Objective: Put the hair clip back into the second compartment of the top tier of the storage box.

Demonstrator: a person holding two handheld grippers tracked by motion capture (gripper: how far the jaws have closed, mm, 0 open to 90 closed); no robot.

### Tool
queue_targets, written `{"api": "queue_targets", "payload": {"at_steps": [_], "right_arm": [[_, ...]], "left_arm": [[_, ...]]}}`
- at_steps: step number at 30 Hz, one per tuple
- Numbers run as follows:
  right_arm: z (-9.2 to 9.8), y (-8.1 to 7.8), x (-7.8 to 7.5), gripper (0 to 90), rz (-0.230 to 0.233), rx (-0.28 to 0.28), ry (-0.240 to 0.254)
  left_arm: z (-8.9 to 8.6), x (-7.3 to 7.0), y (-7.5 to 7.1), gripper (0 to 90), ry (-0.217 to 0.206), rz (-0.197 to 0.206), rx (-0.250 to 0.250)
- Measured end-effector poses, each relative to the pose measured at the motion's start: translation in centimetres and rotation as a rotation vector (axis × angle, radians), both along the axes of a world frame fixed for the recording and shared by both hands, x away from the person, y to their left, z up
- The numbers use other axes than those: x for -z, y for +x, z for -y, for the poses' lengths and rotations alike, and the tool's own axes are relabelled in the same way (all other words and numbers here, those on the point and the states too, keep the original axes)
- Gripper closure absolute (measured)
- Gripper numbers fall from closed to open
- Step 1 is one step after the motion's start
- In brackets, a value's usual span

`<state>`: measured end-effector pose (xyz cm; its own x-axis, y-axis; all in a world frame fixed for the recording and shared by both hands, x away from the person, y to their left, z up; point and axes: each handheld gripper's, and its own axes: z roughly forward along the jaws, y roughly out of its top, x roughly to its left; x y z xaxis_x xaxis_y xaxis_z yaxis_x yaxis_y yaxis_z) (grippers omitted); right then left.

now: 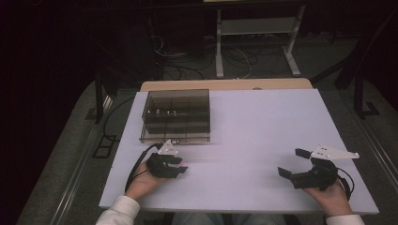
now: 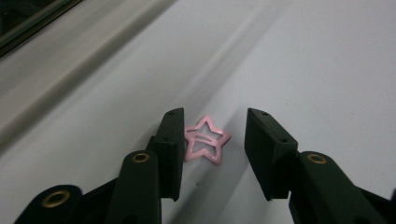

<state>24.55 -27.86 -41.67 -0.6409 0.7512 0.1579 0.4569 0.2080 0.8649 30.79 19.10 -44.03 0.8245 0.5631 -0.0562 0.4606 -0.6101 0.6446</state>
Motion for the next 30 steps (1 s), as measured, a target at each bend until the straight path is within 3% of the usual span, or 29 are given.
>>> {"api": "queue_targets", "payload": {"at_steps": [9,25,30], "right_arm": [[0.04,0.04,0.0,0.0,-0.001,0.0,0.001],[0.04,0.08,0.0,0.0,-0.001,-0.001,0.002],[0.05,0.09,0.0,0.0,-0.001,-0.001,0.003]], "left_arm": [[-0.16,0.05,0.21,63.8,-0.006,-0.002,-0.01],[0.2,-0.01,-0.04,71.7,0.037,0.044,0.006],[0.18,-0.06,0.01,72.5,0.036,0.037,0.006]]}}
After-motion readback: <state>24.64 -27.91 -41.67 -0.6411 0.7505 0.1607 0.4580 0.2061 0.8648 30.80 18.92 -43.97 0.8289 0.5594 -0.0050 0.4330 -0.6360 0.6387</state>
